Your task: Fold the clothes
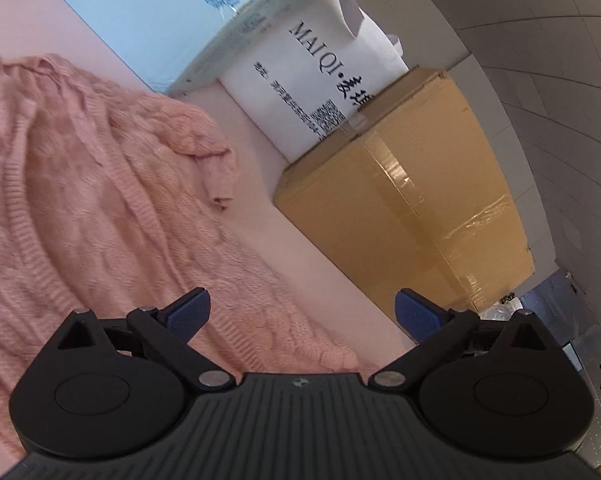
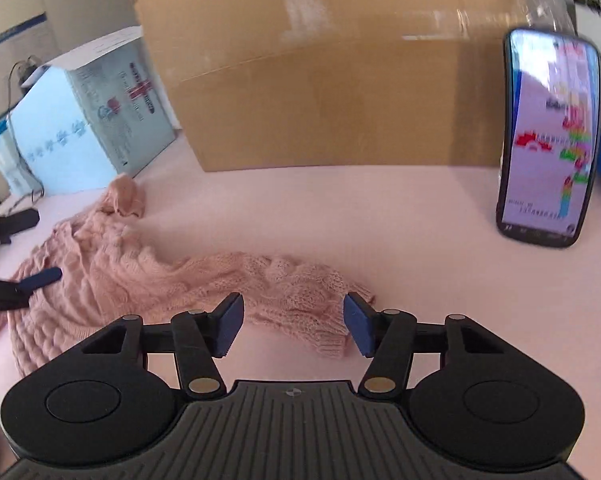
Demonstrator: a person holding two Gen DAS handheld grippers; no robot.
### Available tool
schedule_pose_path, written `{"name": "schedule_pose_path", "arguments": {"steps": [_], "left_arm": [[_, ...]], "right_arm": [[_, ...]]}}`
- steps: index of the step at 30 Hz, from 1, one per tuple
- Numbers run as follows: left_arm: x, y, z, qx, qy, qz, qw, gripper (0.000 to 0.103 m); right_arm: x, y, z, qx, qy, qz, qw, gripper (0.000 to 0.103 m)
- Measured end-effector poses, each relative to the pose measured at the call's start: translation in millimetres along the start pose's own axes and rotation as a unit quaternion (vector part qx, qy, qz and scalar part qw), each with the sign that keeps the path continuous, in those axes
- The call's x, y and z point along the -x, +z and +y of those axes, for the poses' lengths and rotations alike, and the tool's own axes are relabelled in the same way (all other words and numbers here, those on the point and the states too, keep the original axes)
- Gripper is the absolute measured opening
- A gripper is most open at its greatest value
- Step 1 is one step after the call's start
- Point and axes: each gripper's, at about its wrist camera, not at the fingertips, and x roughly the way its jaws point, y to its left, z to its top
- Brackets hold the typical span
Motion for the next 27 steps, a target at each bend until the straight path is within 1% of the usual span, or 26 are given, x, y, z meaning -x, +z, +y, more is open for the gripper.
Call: {"name": "schedule_pose_path", "arguments": {"steps": [1, 2, 3, 5, 6, 9, 11, 13, 14, 16, 19, 20, 21, 23, 25, 26, 27], "left_arm": [[-8.2, -3.6, -1.0, -0.015, -0.003, 0.003, 0.9999, 0.099], [-15.4, -6.9, -0.9, -0.027, -0.005, 0.008, 0.9996, 0.099], [-21.1, -9.6, 2.3, -0.031, -0.005, 0.016, 0.9994, 0.099], [-30.4, -11.6, 14.1, -0.004, -0.005, 0.035, 0.9994, 0.099], [-32.0, -11.5, 19.9, 0.011, -0.009, 0.039, 0.9991, 0.099], [-27.7, -11.2, 24.0, 0.015, -0.021, 0.029, 0.9992, 0.099], [-26.3, -12.9, 23.6, 0.008, -0.022, 0.027, 0.9994, 0.099], [-25.7, -14.7, 22.2, 0.000, -0.019, 0.025, 0.9995, 0.099], [-25.4, -16.2, 20.8, -0.006, -0.015, 0.023, 0.9996, 0.099], [-24.3, -18.5, 18.2, -0.015, -0.009, 0.021, 0.9996, 0.099], [-22.5, -20.9, 16.6, -0.024, -0.003, 0.020, 0.9995, 0.099], [-22.0, -21.2, 16.7, -0.024, -0.003, 0.020, 0.9995, 0.099], [-22.0, -20.9, 17.3, -0.023, -0.004, 0.019, 0.9995, 0.099], [-21.2, -20.8, 18.1, -0.021, -0.005, 0.019, 0.9996, 0.099], [-21.1, -20.7, 18.6, -0.020, -0.006, 0.019, 0.9996, 0.099], [-20.7, -20.9, 18.5, -0.021, -0.006, 0.019, 0.9996, 0.099], [-21.1, -21.0, 18.2, -0.023, -0.005, 0.019, 0.9995, 0.099]], "right_arm": [[-6.4, -0.6, -2.5, 0.005, -0.004, 0.012, 1.000, 0.043], [-5.6, -1.8, -2.1, 0.016, -0.007, 0.005, 1.000, 0.034], [-3.3, -2.5, -1.2, 0.028, -0.011, -0.003, 1.000, 0.021], [-1.2, -3.5, -0.5, 0.032, -0.010, -0.007, 0.999, 0.006], [1.4, -4.5, -0.3, 0.035, -0.018, -0.014, 0.999, 0.004], [13.5, -6.6, -1.4, 0.048, -0.052, -0.042, 0.997, 0.002], [17.1, -3.7, -7.5, 0.035, -0.052, -0.045, 0.997, 0.002], [15.8, -1.2, -17.0, 0.009, -0.041, -0.027, 0.999, 0.004], [12.4, -1.4, -23.7, -0.012, -0.031, -0.018, 0.999, 0.004], [4.3, -2.2, -32.2, -0.034, -0.004, -0.007, 0.999, 0.006], [-2.1, -0.3, -33.9, -0.042, 0.020, -0.003, 0.999, 0.006], [-3.4, 0.1, -33.1, -0.040, 0.021, -0.003, 0.999, 0.008], [-4.5, 0.4, -32.1, -0.038, 0.022, -0.004, 0.999, 0.013], [-5.3, 0.8, -30.6, -0.036, 0.025, -0.006, 0.999, 0.019], [-4.1, 1.2, -29.8, -0.040, 0.031, -0.007, 0.999, 0.030], [-2.2, 1.6, -29.8, -0.042, 0.033, -0.009, 0.999, 0.041], [0.8, 1.8, -29.7, -0.043, 0.026, -0.015, 0.999, 0.044]]}}
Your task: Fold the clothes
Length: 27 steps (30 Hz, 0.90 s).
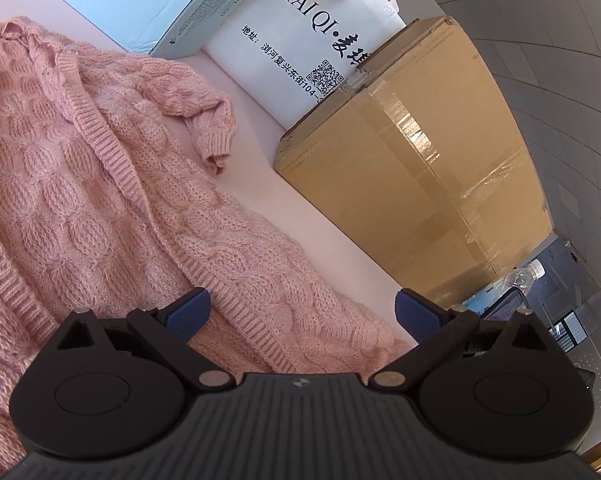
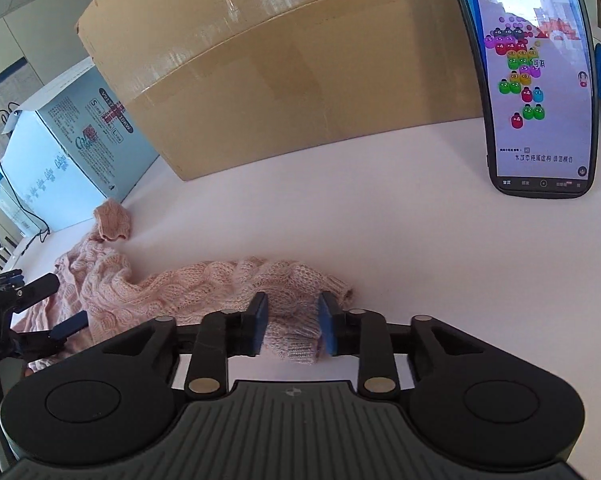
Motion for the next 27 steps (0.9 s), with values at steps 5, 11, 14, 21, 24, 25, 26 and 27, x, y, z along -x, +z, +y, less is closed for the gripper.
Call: {"name": "schedule_pose_path", "arguments": {"steps": [5, 11, 14, 21, 24, 25, 26, 27], "left_arm": [[-1.3, -0.6, -1.7, -0.007, 0.004, 0.001, 1.0000, 0.099], [-1.5, -1.3, -2.3, -0.008, 0.005, 0.001, 1.0000, 0.099], [-2.2, -1.4, -2.7, -0.009, 0.006, 0.001, 0.9999, 0.099], [-1.9, -1.2, -2.2, -0.013, 0.006, 0.001, 0.9999, 0.100], [-1.9, -1.6, -2.2, -0.014, 0.006, 0.001, 0.9999, 0.100], [-2.0, -1.7, -2.1, -0.015, 0.006, 0.001, 0.9999, 0.100], [-2.0, -1.8, -2.0, -0.015, 0.006, 0.001, 0.9999, 0.100], [-1.9, -1.8, -1.8, -0.014, 0.006, 0.001, 0.9999, 0.100]], "right_arm": [[-1.5, 1.4, -3.0, -0.008, 0.002, -0.001, 1.000, 0.044], [-9.4, 1.7, -3.7, -0.011, 0.002, 0.007, 1.000, 0.044], [-12.4, 2.0, -5.3, -0.014, 0.012, 0.003, 1.000, 0.043], [-14.6, -3.9, 7.5, 0.038, -0.007, -0.002, 0.999, 0.005], [-9.9, -5.8, 12.7, 0.060, -0.020, -0.022, 0.998, 0.003], [-8.2, -5.8, 13.3, 0.061, -0.024, -0.027, 0.997, 0.002], [-5.1, -5.4, 13.5, 0.061, -0.031, -0.034, 0.997, 0.002], [-1.7, -4.8, 12.4, 0.061, -0.037, -0.040, 0.997, 0.002]]}}
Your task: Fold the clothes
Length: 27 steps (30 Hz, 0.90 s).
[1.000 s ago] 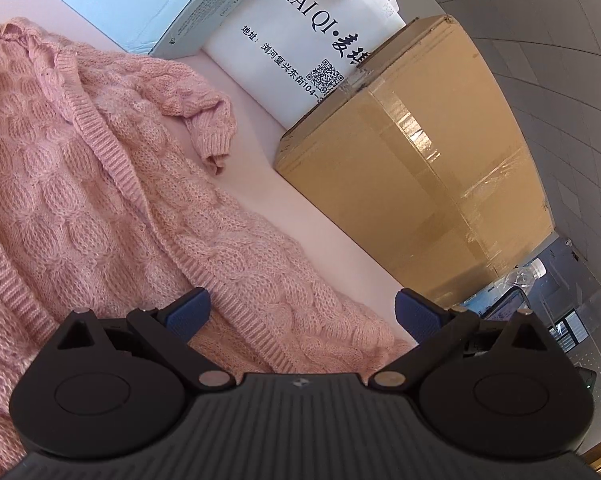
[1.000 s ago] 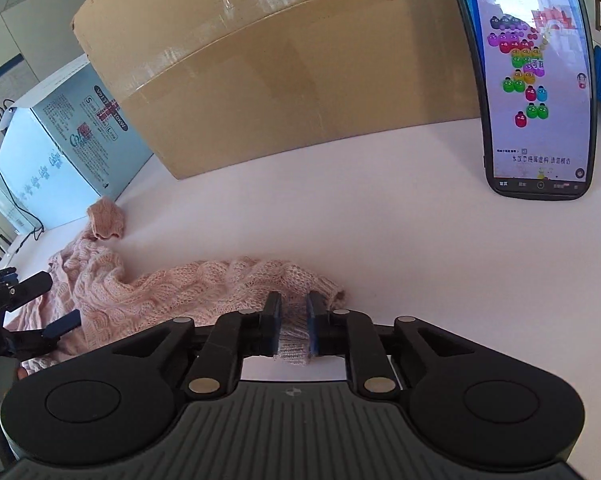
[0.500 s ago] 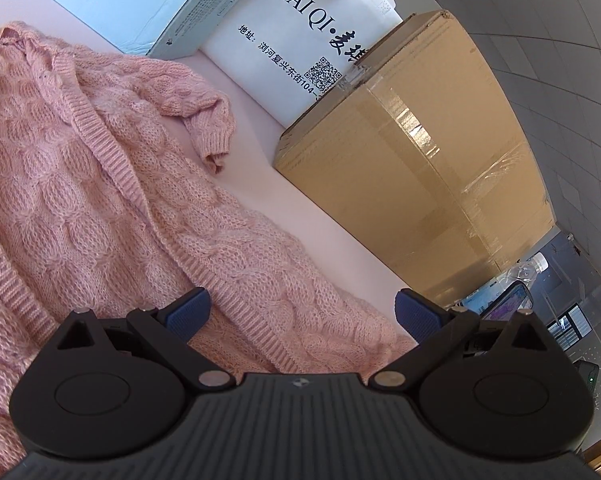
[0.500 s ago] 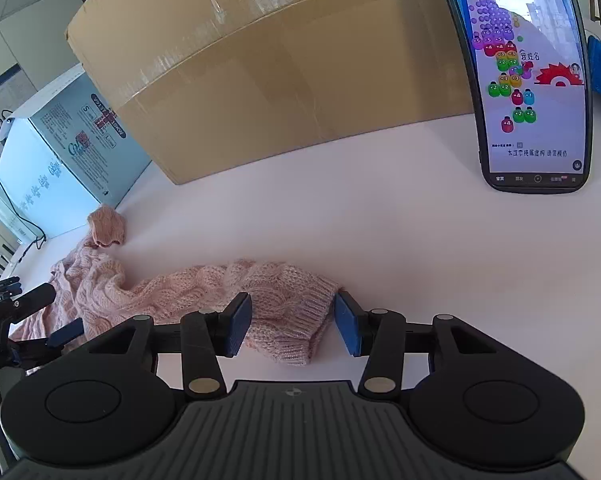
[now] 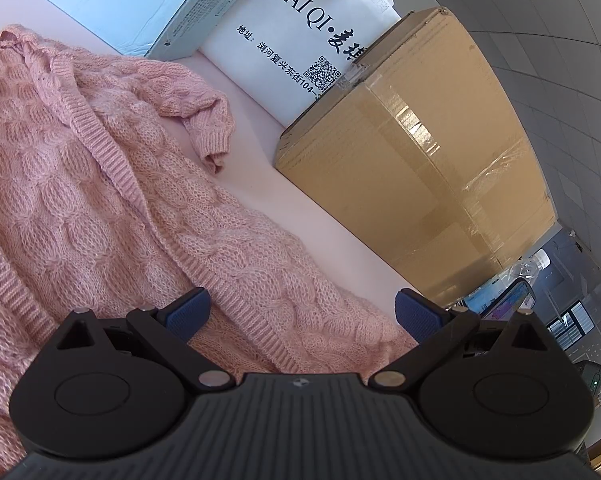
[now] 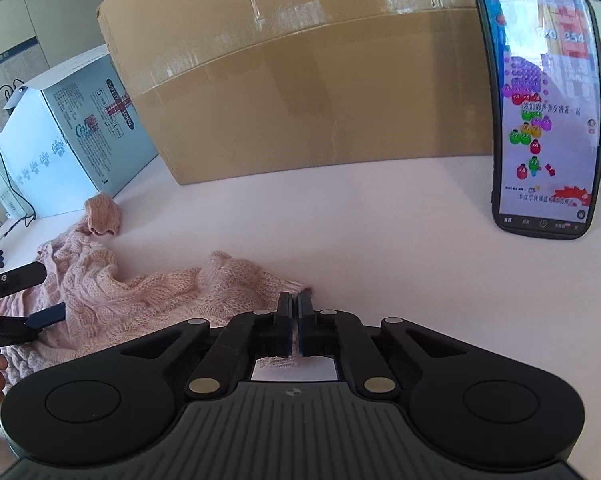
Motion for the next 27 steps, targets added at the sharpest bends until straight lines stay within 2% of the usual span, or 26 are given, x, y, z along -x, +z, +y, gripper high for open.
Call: {"name": "schedule_pose_path", "arguments": {"steps": [4, 8, 12, 13, 14, 15, 17, 19, 20, 22, 25, 27], "left_arm": [[1.0, 0.2, 1.9, 0.005, -0.003, -0.003, 1.0000, 0.100], [1.8, 0.5, 2.7, 0.011, -0.005, -0.006, 0.9999, 0.100], [5.8, 2.4, 5.8, 0.029, -0.006, -0.017, 0.9994, 0.100], [8.2, 3.4, 7.5, 0.038, -0.007, -0.022, 0.9990, 0.100], [11.3, 4.6, 9.7, 0.049, -0.008, -0.028, 0.9984, 0.100], [15.8, 6.4, 13.2, 0.065, -0.011, -0.035, 0.9972, 0.100], [24.7, 9.9, 20.6, 0.101, -0.024, -0.043, 0.9937, 0.100], [32.7, 12.9, 26.7, 0.133, -0.045, -0.046, 0.9890, 0.103], [38.8, 14.7, 29.5, 0.149, -0.060, -0.051, 0.9856, 0.103], [46.8, 17.4, 29.2, 0.154, -0.065, -0.065, 0.9838, 0.103], [57.3, 19.8, 24.0, 0.137, -0.040, -0.100, 0.9846, 0.103], [64.3, 19.8, 21.8, 0.133, -0.009, -0.134, 0.9820, 0.103]], "right_arm": [[13.5, 1.9, -8.0, -0.009, -0.023, -0.013, 1.000, 0.002], [15.7, -1.4, -13.8, -0.012, -0.050, 0.008, 0.999, 0.002], [5.8, -8.2, -6.7, 0.023, -0.076, 0.030, 0.996, 0.004], [6.1, -9.5, -4.3, 0.031, -0.083, 0.025, 0.996, 0.009], [8.7, -8.8, -1.3, 0.035, -0.088, 0.020, 0.995, 0.029], [13.8, -6.9, 0.9, 0.035, -0.082, 0.010, 0.996, 0.056], [29.7, -2.0, 5.6, 0.030, -0.054, -0.032, 0.998, 0.069], [48.4, 8.2, 20.1, 0.051, -0.024, -0.076, 0.996, 0.075], [51.5, 12.5, 28.1, 0.066, -0.007, -0.082, 0.994, 0.076], [52.8, 19.7, 43.3, 0.089, 0.020, -0.090, 0.992, 0.076], [34.8, 27.1, 79.2, 0.141, 0.034, -0.098, 0.985, 0.065], [9.4, 26.5, 107.8, 0.195, 0.072, -0.063, 0.976, 0.057]]}}
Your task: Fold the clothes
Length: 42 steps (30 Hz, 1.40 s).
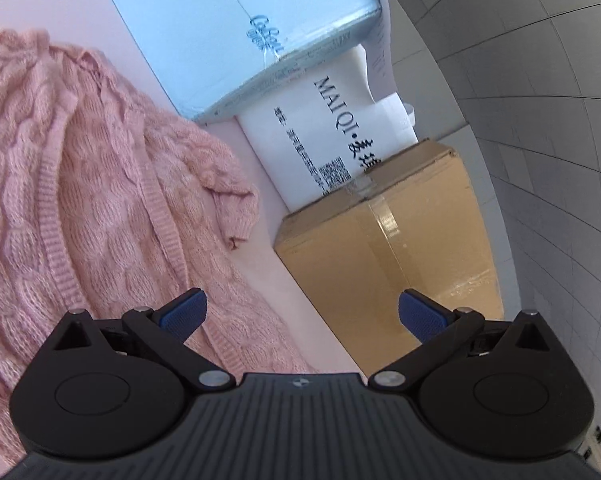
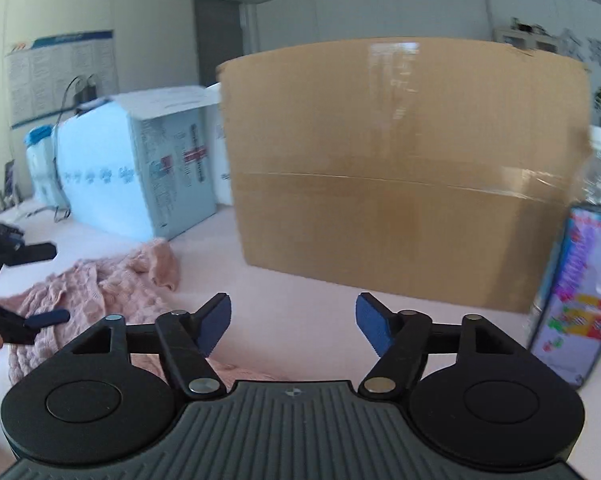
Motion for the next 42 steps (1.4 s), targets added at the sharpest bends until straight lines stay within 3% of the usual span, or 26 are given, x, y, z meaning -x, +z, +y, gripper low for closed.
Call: {"name": "schedule_pose_path", "arguments": {"steps": [2, 3, 4, 6, 7, 8, 13, 16, 18, 20, 23, 24, 26, 30, 33, 34, 35, 37, 40, 42], "left_arm": [[5.9, 3.8, 0.7, -0.005, 0.021, -0.033, 0.9992, 0.103], [8.3, 6.8, 1.6, -0.008, 0.032, -0.049, 0.9982, 0.103], [10.1, 9.6, 2.7, -0.011, 0.041, -0.062, 0.9972, 0.103], [10.5, 13.2, 4.4, -0.020, 0.056, -0.076, 0.9953, 0.103], [10.0, 14.5, 5.0, -0.024, 0.062, -0.080, 0.9946, 0.103], [8.9, 14.8, 4.9, -0.030, 0.066, -0.081, 0.9941, 0.103], [1.4, 14.3, 5.0, -0.055, 0.082, -0.068, 0.9928, 0.103], [-4.4, 12.4, 3.3, -0.074, 0.097, -0.063, 0.9906, 0.103], [-8.2, 10.0, 4.6, -0.082, 0.108, -0.059, 0.9890, 0.103], [-10.7, 9.3, 8.2, -0.081, 0.112, -0.052, 0.9890, 0.103], [-16.1, 11.0, 6.2, -0.098, 0.092, -0.037, 0.9903, 0.103], [-18.1, 11.5, 4.8, -0.105, 0.084, -0.033, 0.9904, 0.103], [-22.8, 12.9, 0.1, -0.124, 0.070, -0.024, 0.9896, 0.103], [-45.3, 20.0, -32.3, -0.157, 0.046, 0.005, 0.9865, 0.103], [-77.5, 32.1, -59.5, -0.180, 0.048, 0.036, 0.9819, 0.103], [-91.2, 34.4, -70.3, -0.201, 0.059, 0.052, 0.9765, 0.103], [-113.4, 35.5, -83.2, -0.235, 0.079, 0.077, 0.9659, 0.103], [-141.3, 34.3, -92.2, -0.257, 0.117, 0.093, 0.9547, 0.103], [-176.1, 33.1, -88.3, -0.223, 0.206, 0.100, 0.9475, 0.103], [-193.5, 32.2, -82.4, -0.216, 0.233, 0.099, 0.9429, 0.103]], "right_arm": [[-34.9, 4.2, 28.7, 0.060, 0.058, 0.045, 0.996, 0.053], [-50.0, 3.7, 42.2, 0.086, 0.076, 0.063, 0.991, 0.045], [-58.9, 3.4, 51.8, 0.101, 0.077, 0.072, 0.989, 0.040], [-77.8, 0.1, 63.7, 0.124, 0.072, 0.091, 0.986, 0.016], [-87.4, -1.7, 69.5, 0.135, 0.069, 0.101, 0.983, 0.010], [-95.2, -5.6, 71.2, 0.140, 0.069, 0.108, 0.982, 0.006], [-110.1, -23.2, 68.7, 0.191, 0.011, 0.089, 0.978, 0.006], [-116.0, -28.1, 63.9, 0.187, 0.007, 0.075, 0.979, 0.023], [-115.2, -31.7, 60.4, 0.201, -0.013, 0.044, 0.979, 0.065], [-111.6, -31.0, 47.7, 0.177, 0.042, 0.030, 0.983, 0.080], [-102.0, -23.2, 14.7, 0.072, 0.194, 0.006, 0.978, 0.084], [-99.6, -22.4, 5.2, 0.038, 0.223, -0.005, 0.974, 0.086], [-100.6, -22.5, 0.0, 0.017, 0.247, -0.004, 0.969, 0.090], [-118.4, -22.4, 14.3, 0.047, 0.262, 0.060, 0.962, 0.091], [-120.7, -21.6, 13.9, 0.042, 0.276, 0.065, 0.958, 0.098], [-122.3, -22.2, 14.1, 0.036, 0.282, 0.065, 0.957, 0.099], [-123.6, -22.4, 12.8, 0.030, 0.284, 0.066, 0.956, 0.100], [-125.2, -24.2, 11.9, 0.024, 0.283, 0.071, 0.956, 0.100], [-124.8, -24.5, 11.1, 0.021, 0.288, 0.073, 0.955, 0.102], [-125.2, -24.5, 10.6, 0.018, 0.291, 0.074, 0.954, 0.103]]}}
